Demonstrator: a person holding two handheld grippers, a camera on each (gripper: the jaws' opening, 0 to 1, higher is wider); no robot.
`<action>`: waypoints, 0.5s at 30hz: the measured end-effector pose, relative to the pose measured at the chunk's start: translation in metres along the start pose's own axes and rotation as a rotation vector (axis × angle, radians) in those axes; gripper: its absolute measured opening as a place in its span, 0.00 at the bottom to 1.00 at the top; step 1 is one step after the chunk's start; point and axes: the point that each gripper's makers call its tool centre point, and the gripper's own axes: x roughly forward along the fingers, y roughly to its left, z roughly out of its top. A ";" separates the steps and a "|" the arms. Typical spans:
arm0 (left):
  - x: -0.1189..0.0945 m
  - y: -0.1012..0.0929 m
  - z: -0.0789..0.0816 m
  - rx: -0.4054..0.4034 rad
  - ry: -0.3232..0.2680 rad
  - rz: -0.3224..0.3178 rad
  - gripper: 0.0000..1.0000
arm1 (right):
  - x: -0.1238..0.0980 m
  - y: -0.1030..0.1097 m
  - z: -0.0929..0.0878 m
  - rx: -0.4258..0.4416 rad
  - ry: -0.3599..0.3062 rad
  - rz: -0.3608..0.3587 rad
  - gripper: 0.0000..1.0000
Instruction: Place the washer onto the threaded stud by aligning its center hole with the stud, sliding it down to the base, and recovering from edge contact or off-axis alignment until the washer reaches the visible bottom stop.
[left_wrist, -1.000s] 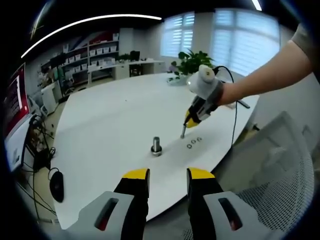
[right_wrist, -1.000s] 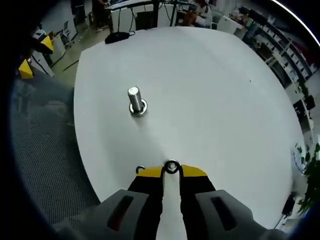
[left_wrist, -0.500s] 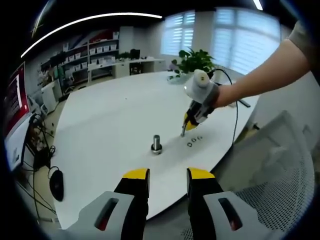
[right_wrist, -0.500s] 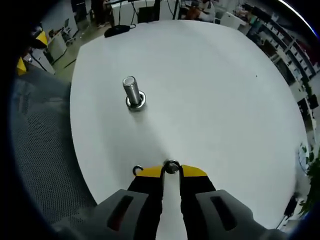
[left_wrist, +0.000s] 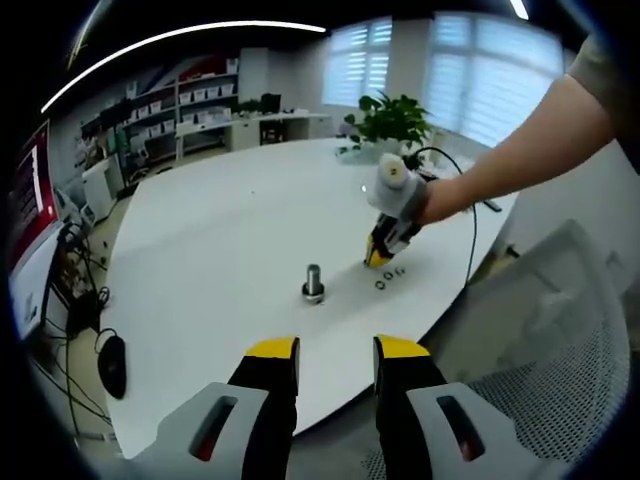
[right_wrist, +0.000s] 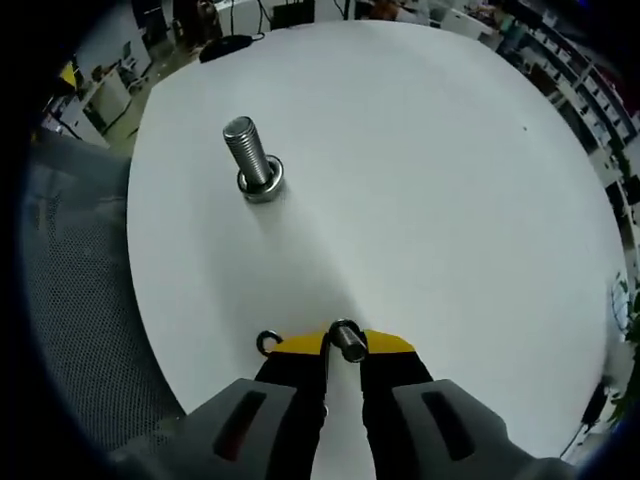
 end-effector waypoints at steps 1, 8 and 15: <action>0.000 0.000 0.000 0.000 -0.002 0.001 0.28 | 0.001 0.001 -0.001 -0.001 0.001 0.000 0.14; 0.000 0.001 0.000 -0.003 -0.001 0.007 0.28 | 0.002 0.000 0.000 -0.006 -0.011 -0.003 0.15; 0.000 0.001 -0.001 -0.004 0.007 0.004 0.28 | -0.002 -0.002 -0.003 -0.009 -0.010 -0.012 0.16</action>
